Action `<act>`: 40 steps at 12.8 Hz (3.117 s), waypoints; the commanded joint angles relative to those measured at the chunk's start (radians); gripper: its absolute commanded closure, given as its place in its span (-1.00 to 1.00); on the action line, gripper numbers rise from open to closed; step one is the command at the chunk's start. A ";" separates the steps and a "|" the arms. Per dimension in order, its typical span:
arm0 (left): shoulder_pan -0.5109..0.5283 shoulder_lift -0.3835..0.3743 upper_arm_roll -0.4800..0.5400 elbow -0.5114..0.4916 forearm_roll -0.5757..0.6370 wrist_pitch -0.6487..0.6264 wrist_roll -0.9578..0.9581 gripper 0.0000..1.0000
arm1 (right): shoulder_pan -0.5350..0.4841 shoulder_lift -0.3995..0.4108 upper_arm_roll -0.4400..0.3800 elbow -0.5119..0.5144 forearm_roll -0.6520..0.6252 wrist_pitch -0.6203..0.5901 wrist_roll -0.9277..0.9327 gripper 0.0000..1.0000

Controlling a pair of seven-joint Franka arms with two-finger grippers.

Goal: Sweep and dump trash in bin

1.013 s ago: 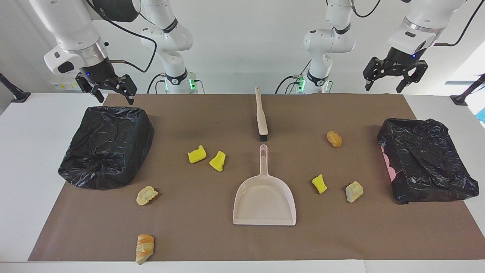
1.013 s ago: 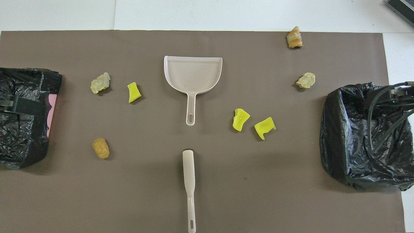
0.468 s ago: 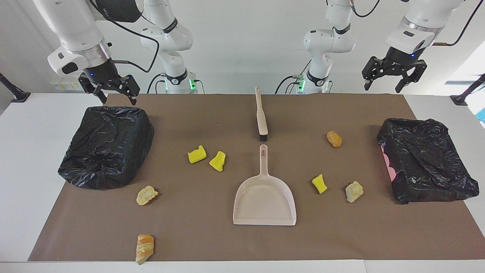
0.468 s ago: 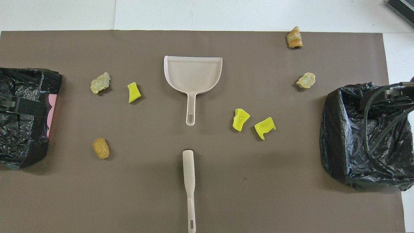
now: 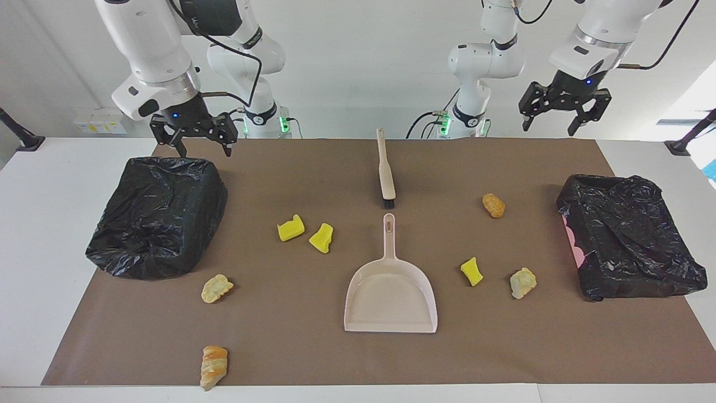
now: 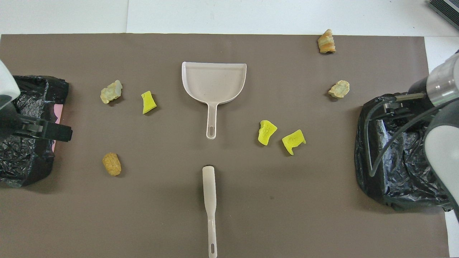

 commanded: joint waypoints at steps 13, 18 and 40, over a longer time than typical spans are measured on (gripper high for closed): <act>-0.021 -0.351 -0.476 -0.709 -0.244 0.377 -0.447 -1.00 | 0.304 0.465 0.045 0.276 0.038 0.288 0.418 -1.00; -0.035 -0.329 -0.690 -0.868 -0.311 0.592 -0.584 -1.00 | 0.398 0.565 0.034 0.276 0.020 0.394 0.550 -1.00; -0.027 -0.150 -0.772 -0.908 -0.369 0.735 -0.647 0.42 | 0.447 0.597 0.037 0.233 -0.069 0.506 0.479 1.00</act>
